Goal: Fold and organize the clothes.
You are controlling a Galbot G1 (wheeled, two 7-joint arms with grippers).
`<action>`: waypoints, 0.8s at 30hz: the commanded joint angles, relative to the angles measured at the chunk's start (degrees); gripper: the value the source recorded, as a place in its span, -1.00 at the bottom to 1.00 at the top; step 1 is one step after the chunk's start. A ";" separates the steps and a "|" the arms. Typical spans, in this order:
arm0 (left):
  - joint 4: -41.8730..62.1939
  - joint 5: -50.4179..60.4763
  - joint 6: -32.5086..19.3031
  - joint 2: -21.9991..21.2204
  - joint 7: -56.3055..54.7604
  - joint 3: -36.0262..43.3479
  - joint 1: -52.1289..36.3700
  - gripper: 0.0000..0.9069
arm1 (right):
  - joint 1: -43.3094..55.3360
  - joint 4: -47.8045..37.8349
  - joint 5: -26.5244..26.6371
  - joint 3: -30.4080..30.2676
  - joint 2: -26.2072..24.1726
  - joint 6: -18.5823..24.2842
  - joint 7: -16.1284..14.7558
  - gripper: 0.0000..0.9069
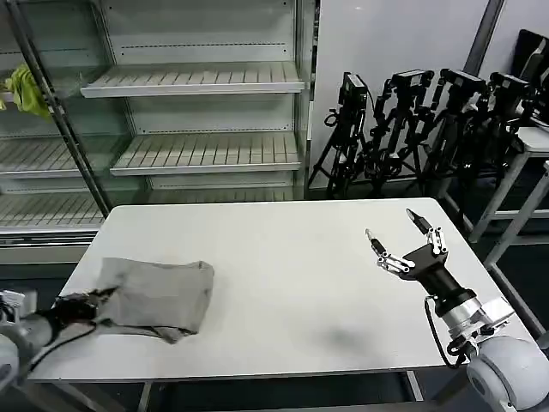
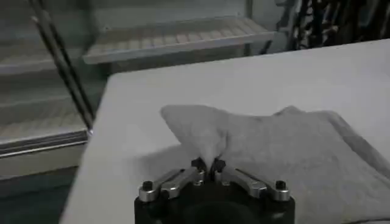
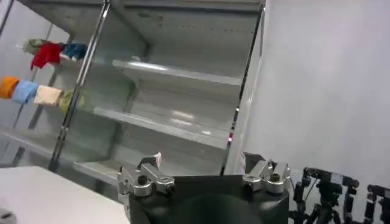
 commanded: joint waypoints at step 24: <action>-4.31 15.81 0.25 11.81 2.83 -28.36 20.25 -0.89 | -2.47 1.29 0.40 1.27 1.67 2.12 -0.68 1.00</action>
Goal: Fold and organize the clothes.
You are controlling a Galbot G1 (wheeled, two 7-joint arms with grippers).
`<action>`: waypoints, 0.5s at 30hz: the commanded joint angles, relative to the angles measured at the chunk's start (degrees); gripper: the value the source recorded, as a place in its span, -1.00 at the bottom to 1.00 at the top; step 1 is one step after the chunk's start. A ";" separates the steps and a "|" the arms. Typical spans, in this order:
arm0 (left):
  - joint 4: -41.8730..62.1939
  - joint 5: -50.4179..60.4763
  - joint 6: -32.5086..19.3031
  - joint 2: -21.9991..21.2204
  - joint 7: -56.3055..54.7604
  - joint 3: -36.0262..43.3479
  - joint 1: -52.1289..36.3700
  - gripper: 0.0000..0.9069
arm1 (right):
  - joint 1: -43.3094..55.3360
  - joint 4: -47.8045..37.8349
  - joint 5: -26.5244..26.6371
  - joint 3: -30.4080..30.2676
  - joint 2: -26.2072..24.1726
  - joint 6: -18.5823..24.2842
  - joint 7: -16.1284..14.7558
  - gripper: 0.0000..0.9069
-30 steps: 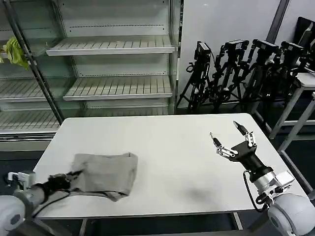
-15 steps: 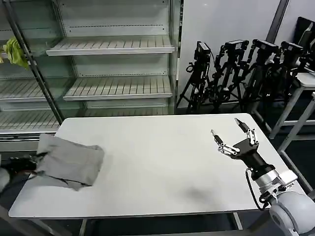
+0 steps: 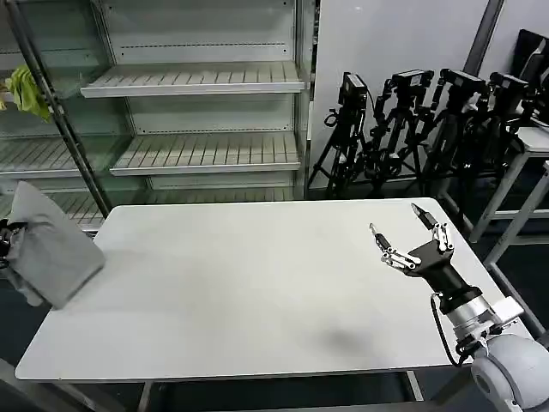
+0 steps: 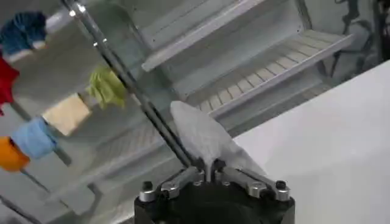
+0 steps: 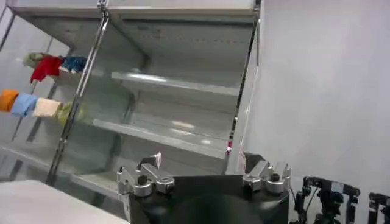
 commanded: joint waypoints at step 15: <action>-18.48 3.06 -0.08 -7.24 -1.48 30.29 -5.82 -0.87 | -7.74 3.53 -2.80 3.65 2.12 -0.01 0.50 1.00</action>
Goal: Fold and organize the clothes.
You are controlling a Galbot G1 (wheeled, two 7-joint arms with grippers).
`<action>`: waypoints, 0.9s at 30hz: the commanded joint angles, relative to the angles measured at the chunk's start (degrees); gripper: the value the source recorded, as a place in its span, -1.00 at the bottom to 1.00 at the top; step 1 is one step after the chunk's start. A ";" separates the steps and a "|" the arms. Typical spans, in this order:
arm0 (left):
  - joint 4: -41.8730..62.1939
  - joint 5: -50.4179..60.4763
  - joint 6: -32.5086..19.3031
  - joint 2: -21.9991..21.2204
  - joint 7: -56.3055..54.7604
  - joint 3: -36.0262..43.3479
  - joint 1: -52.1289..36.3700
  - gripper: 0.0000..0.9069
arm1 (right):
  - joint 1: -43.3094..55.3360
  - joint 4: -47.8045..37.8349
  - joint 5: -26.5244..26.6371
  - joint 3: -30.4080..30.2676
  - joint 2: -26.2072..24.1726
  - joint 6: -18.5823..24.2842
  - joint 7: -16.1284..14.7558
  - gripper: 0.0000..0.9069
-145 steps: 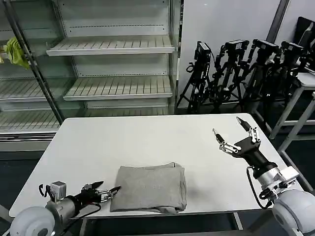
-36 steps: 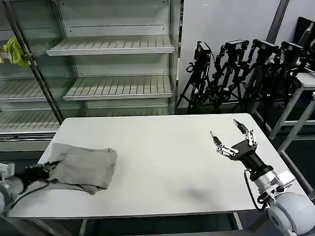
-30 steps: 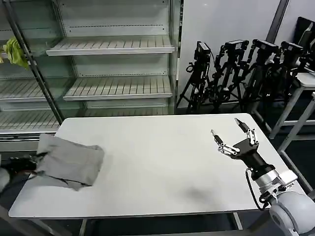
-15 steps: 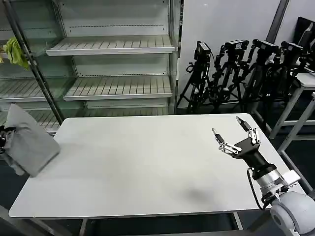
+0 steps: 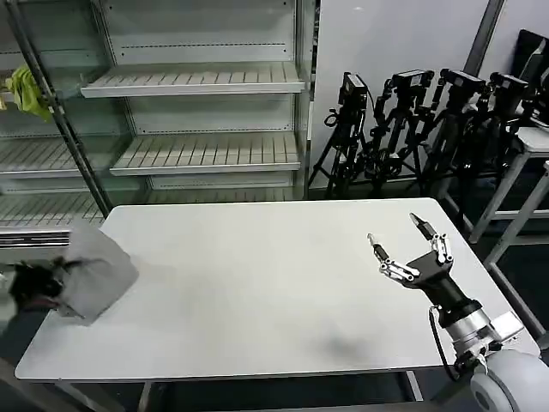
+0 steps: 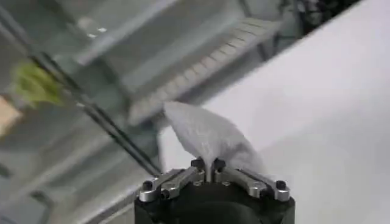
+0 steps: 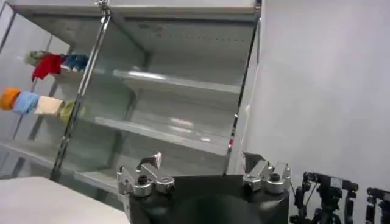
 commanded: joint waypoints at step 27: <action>-7.01 -24.30 -4.81 -3.35 -2.30 40.60 -33.89 -0.53 | -12.40 3.72 -6.84 3.16 1.27 0.78 0.85 1.00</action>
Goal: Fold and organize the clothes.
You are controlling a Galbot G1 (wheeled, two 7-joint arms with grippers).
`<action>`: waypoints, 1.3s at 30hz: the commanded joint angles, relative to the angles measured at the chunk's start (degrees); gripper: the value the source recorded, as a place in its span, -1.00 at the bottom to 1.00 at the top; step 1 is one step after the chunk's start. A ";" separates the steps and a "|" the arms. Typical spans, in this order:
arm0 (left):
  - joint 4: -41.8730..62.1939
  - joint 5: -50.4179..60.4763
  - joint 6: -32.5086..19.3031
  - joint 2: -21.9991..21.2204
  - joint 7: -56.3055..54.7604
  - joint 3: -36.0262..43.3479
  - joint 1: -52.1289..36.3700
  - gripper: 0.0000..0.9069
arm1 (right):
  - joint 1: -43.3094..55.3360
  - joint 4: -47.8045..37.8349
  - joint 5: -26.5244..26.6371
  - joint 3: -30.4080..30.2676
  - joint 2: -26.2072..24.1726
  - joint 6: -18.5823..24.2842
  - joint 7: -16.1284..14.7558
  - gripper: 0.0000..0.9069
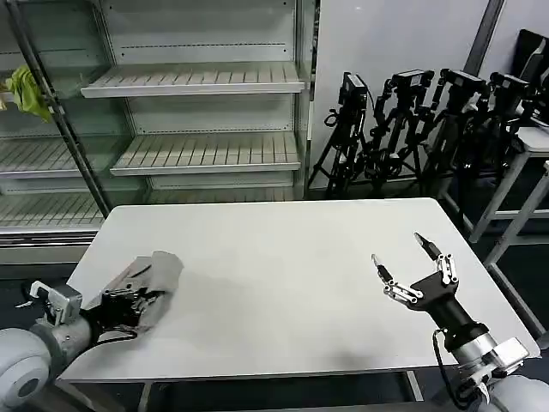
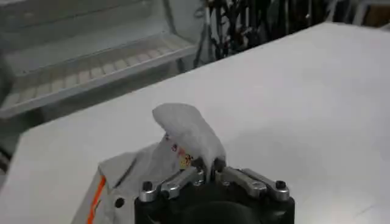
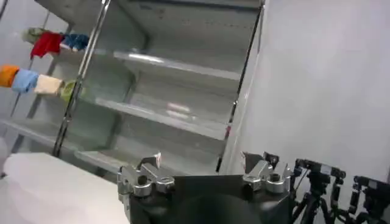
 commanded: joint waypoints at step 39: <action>3.63 1.44 -2.90 -8.56 -1.20 -8.83 -8.00 1.00 | 17.11 -8.00 17.84 -34.45 0.05 -9.23 10.70 1.00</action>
